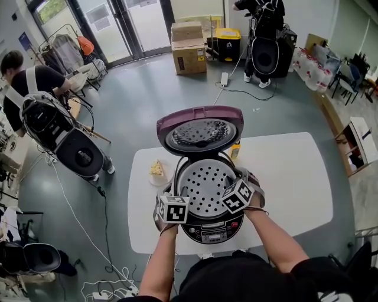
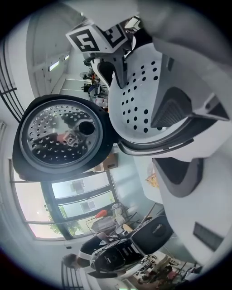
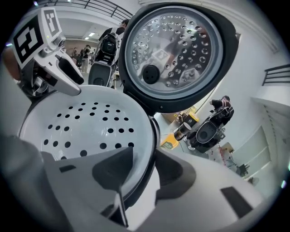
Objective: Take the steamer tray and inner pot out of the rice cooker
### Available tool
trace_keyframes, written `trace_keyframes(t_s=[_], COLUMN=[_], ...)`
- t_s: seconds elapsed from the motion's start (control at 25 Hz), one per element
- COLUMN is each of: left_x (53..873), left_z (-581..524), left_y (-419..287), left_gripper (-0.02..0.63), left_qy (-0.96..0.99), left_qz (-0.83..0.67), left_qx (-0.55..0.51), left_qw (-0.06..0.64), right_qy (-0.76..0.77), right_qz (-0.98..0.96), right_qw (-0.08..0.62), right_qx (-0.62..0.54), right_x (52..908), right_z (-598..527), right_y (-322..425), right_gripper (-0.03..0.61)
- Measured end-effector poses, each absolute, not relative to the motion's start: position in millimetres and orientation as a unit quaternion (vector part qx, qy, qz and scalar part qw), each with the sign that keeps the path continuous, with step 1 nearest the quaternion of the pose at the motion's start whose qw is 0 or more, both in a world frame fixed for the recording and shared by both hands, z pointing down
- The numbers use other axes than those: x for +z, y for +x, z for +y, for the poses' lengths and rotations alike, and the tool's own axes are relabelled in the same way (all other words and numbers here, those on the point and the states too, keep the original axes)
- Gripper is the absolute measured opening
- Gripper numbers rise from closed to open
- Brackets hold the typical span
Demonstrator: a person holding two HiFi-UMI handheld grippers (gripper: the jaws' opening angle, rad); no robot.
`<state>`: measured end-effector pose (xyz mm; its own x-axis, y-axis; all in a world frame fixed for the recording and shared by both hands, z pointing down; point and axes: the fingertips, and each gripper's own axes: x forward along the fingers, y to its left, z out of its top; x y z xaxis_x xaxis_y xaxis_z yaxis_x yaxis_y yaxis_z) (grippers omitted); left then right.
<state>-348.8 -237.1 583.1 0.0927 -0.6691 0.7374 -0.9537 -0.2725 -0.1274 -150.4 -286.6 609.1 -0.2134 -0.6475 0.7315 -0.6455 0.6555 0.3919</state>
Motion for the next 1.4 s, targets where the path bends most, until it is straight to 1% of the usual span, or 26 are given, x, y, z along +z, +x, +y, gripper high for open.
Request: trace_keyframes(t_s=[0.12, 0.28, 0.36, 0.56, 0.88, 1.04, 1.4], left_x=[583.2, 581.0, 579.3, 567.2, 526.2, 500.5, 462.4], left_z=[-236.3, -233.4, -232.7, -232.8, -232.8, -230.5, -216.2], left_y=[-344.5, -338.8, -337.4, -336.0, -338.9, -331.6, -311.3], left_gripper=[0.173, 0.106, 0.091, 0.087, 0.089, 0.087, 0.091], left_qy=[0.718, 0.718, 0.718, 0.719, 0.724, 0.734, 0.761], left_qz=[-0.563, -0.562, -0.563, -0.569, -0.583, -0.583, -0.566], left_qx=[0.361, 0.371, 0.373, 0.367, 0.352, 0.336, 0.313], left_qw=[0.194, 0.175, 0.168, 0.155, 0.11, 0.087, 0.046], right_qy=[0.417, 0.422, 0.425, 0.43, 0.447, 0.459, 0.507], right_qz=[-0.782, -0.783, -0.785, -0.789, -0.793, -0.798, -0.777], right_qw=[0.463, 0.456, 0.451, 0.436, 0.408, 0.385, 0.363], right_qx=[-0.01, -0.024, -0.029, -0.044, -0.066, -0.063, -0.084], right_x=[602.8, 596.4, 591.3, 575.3, 537.5, 510.8, 471.7], right_z=[-286.0, -283.1, -282.3, -283.3, -284.9, -281.8, -258.2], right_y=[-152.6, -153.8, -153.5, -152.9, -156.0, -148.2, -124.2], right_gripper=[0.121, 0.12, 0.12, 0.12, 0.118, 0.115, 0.107])
